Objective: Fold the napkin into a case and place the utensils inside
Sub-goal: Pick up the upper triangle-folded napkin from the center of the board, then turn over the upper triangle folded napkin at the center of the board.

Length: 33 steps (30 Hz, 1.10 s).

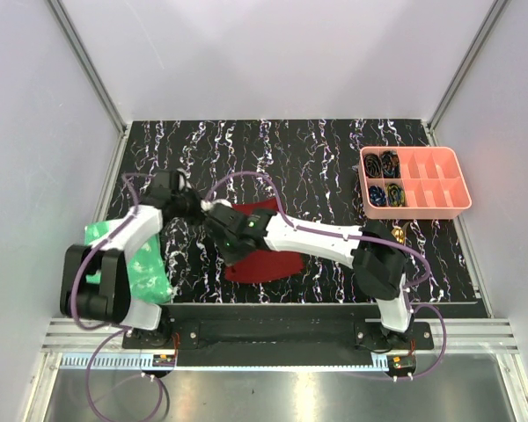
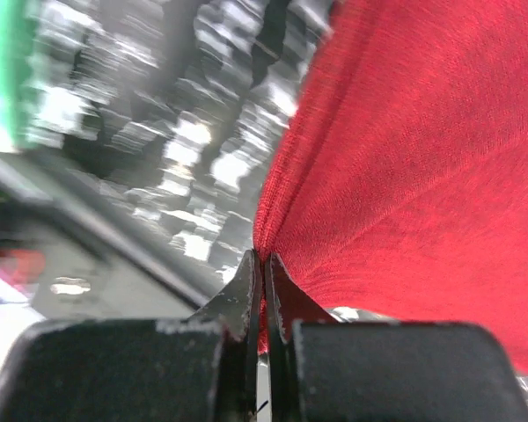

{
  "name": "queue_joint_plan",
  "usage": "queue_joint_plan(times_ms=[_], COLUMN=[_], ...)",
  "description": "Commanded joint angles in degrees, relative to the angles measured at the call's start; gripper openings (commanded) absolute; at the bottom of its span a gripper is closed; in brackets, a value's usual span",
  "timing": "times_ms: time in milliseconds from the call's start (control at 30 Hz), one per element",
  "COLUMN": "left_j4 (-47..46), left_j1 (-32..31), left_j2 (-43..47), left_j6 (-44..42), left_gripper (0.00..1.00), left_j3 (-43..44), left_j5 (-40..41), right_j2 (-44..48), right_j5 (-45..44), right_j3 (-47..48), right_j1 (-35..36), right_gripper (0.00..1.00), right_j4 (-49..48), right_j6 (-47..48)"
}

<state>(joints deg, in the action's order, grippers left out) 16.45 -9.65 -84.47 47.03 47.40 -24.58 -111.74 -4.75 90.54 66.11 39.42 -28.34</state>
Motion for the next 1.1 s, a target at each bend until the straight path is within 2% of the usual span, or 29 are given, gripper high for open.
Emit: queue_joint_plan(times_ms=[0, 100, 200, 300, 433, 500, 567, 600, 633, 667, 700, 733, 867, 1067], left_j4=[6.7, 12.7, 18.8, 20.4, 19.2, 16.9, 13.3, 11.8, 11.1, 10.4, 8.3, 7.2, 2.8, -0.9], left_j1=[7.7, 11.1, 12.0, 12.0, 10.5, 6.8, 1.8, 0.0, -1.8, -5.5, -7.3, -8.7, -14.9, -20.8], left_j2=[9.7, 15.3, 19.4, 21.8, 20.0, 18.4, 16.3, 12.8, 11.4, 9.4, 7.8, 4.5, -4.2, -13.8], left_j6=[-6.7, -9.8, -12.5, -12.2, -10.5, -8.9, -7.6, -6.6, -6.3, -6.2, -6.0, -5.6, -3.9, -1.0], left_gripper=[0.0, 0.0, 0.0, 0.01, 0.0, 0.01, 0.01, 0.01, 0.01, 0.01, 0.01, 0.01, 0.01, 0.0], left_j3=[6.9, 11.9, 18.2, 21.5, 22.6, 21.3, 20.1, 20.1, 20.2, 20.5, 20.6, 20.7, 23.3, 27.5], left_j5=[2.5, 4.2, 8.0, 9.3, 9.4, 11.2, 13.2, 13.8, 15.9, 17.4, 18.9, 20.2, 22.5, 22.6], right_j2=[-3.7, -7.4, -9.0, -7.1, -0.7, 2.0, 3.8, 5.6, 6.3, 7.1, 8.7, 9.5, 14.4, 21.2], right_j5=[11.9, 19.2, 25.7, 31.5, 34.9, 36.8, 40.3, 41.2, 42.4, 43.2, 43.4, 42.8, 43.2, 42.3], right_j3=[13.1, 22.8, 28.8, 27.1, 12.7, 3.2, -4.5, -12.9, -17.1, -21.0, -28.4, -31.8, -47.3, -59.3], right_j1=[2.7, 3.8, 4.6, 4.6, 3.1, 1.8, -0.4, -1.1, -2.5, -3.2, -3.7, -4.2, -9.4, -15.2], right_gripper=[0.0, 0.0, 0.0, 0.0, 0.0, 0.0, 0.0, 0.0, 0.0, 0.0, 0.0, 0.0, 0.0, 0.0], right_j4=[-1.3, -1.4, -3.0, -7.5, -22.1, -27.0, -36.8, -41.4, -48.0, -51.3, -54.2, -58.3, -64.0, -64.4], right_j6=[2.0, 2.0, 1.0, -0.3, -4.7, -7.2, -11.5, -13.0, -15.4, -16.5, -17.3, -18.4, -20.3, -20.2])
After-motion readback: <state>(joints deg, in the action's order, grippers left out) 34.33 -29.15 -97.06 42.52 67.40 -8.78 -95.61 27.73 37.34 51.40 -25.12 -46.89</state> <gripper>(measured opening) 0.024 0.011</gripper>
